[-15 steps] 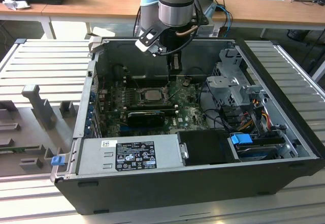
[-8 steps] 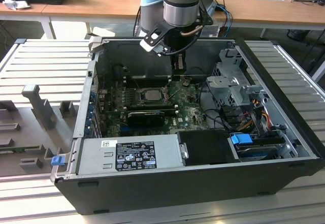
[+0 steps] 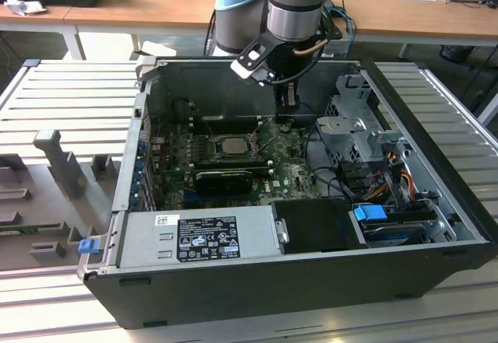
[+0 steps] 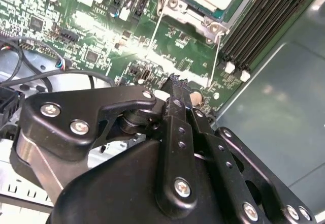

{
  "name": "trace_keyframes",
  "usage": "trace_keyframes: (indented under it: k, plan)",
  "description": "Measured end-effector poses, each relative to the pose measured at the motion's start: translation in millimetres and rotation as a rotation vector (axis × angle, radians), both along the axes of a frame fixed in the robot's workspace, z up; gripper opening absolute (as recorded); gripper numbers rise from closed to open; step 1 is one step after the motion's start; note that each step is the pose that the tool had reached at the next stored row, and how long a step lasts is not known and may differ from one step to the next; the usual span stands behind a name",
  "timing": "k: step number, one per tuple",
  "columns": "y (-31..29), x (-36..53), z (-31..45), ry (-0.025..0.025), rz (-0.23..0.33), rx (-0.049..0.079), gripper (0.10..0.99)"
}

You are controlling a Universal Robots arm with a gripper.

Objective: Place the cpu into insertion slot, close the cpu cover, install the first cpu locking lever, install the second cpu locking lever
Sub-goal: 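Close the cpu cover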

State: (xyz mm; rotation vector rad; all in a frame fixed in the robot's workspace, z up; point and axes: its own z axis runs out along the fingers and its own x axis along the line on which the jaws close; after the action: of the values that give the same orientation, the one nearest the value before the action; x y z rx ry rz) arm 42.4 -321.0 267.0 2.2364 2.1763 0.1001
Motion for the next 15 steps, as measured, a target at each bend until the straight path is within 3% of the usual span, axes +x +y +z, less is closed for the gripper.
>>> trace_keyframes:
  k: [7,13,15]
  plan:
    - [0.0,6.7,-1.5,0.0014,0.0,0.0,0.106]
    - [0.0,7.5,-16.0,0.0015,-0.001,0.001,0.106]
    - [-0.1,7.5,-17.2,0.0044,0.0,0.001,0.106]
